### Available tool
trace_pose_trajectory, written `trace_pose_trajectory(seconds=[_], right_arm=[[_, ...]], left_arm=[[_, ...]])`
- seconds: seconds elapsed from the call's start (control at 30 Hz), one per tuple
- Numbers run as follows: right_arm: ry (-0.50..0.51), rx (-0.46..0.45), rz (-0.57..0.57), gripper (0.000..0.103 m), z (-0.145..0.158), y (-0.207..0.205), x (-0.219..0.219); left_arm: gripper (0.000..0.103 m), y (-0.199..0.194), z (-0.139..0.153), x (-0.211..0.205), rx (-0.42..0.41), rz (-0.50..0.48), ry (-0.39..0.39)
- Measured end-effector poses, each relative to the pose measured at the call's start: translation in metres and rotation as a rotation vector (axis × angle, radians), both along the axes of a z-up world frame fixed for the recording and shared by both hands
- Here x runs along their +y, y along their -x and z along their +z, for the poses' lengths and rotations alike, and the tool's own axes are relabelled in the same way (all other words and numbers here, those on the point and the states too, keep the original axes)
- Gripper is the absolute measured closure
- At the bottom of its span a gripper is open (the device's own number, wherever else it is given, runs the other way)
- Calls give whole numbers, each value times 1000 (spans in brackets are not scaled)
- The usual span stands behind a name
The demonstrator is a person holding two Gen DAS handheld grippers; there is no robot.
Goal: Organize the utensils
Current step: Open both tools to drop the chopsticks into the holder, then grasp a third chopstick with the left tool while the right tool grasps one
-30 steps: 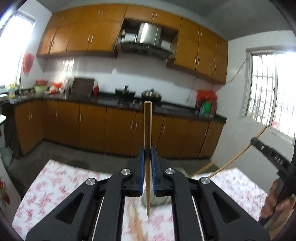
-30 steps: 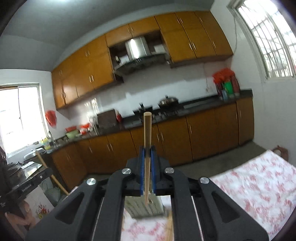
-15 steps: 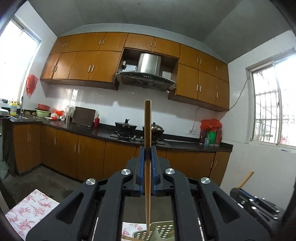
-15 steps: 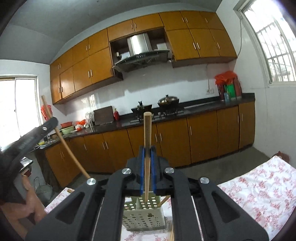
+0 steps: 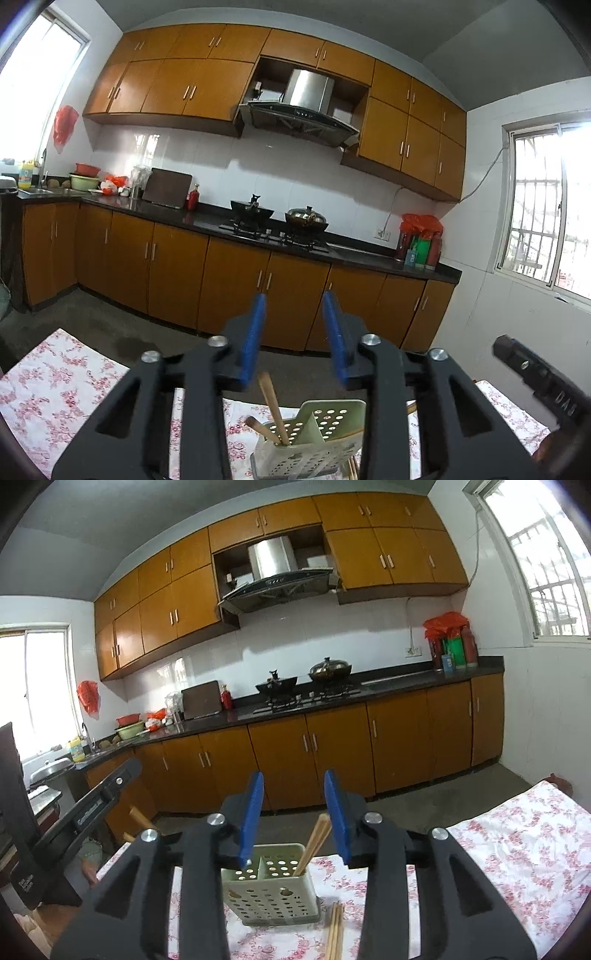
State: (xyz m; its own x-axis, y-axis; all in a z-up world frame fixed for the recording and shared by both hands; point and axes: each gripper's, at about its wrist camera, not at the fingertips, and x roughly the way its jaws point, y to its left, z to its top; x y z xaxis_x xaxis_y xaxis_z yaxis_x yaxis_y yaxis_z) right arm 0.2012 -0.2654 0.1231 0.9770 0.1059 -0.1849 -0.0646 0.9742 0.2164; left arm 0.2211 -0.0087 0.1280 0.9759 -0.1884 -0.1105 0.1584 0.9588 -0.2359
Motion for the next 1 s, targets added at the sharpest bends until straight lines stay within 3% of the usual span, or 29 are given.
trace_pose_trajectory(seconds=[0.13, 0.23, 0.27, 0.37, 0.5, 0.57, 0.7, 0.87, 1.0], right_arm=[[27, 37, -59, 65, -11, 32, -19], [44, 167, -79, 65, -45, 39, -28], [48, 252, -68, 65, -67, 36, -29], [29, 496, 3, 86, -136, 27, -25], [10, 667, 66, 89, -200, 27, -7], [5, 713, 85, 89, -218, 25, 0], [22, 732, 103, 89, -228, 22, 9], [93, 731, 45, 95, -229, 19, 12], [70, 728, -5, 95, -230, 17, -5]], left_arm=[[63, 27, 6, 12, 17, -1, -24], [54, 50, -5, 26, 65, 3, -61], [52, 60, -16, 32, 99, 16, -88], [52, 69, -50, 39, 214, 43, -148], [52, 67, -112, 50, 449, 29, -180], [53, 67, -139, 53, 543, 13, -166], [53, 64, -168, 49, 634, -9, -177], [61, 64, -189, 42, 696, -48, -167], [71, 62, -200, 32, 728, -94, -181]])
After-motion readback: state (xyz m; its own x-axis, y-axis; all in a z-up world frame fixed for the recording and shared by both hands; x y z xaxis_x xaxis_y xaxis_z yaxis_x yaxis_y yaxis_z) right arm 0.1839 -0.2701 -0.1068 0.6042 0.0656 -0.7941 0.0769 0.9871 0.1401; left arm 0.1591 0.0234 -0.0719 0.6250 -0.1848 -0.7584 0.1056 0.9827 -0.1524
